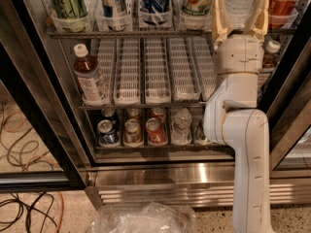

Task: Pick water bottle from top shelf of fridge

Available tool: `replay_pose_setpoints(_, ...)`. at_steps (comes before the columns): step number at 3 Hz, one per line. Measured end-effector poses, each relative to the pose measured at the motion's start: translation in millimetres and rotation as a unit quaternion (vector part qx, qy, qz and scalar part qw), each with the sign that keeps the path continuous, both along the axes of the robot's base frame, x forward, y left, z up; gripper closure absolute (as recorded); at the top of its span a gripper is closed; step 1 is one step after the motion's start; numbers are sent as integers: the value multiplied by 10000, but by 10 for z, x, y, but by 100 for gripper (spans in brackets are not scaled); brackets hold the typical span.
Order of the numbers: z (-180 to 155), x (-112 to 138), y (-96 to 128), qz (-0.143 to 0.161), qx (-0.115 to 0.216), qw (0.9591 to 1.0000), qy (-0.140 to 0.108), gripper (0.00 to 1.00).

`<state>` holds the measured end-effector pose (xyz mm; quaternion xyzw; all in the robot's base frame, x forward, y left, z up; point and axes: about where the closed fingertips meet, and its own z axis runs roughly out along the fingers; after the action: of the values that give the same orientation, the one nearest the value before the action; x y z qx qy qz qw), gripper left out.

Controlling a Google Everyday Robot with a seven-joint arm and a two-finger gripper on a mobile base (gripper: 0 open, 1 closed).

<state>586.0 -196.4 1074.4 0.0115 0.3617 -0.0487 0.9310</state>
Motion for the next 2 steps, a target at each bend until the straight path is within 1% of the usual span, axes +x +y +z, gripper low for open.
replay_pose_setpoints(1,88,159,-54,-108,4,9999,-104,39)
replay_pose_setpoints(2,117,227,-76,-167,22,9998,-134,39)
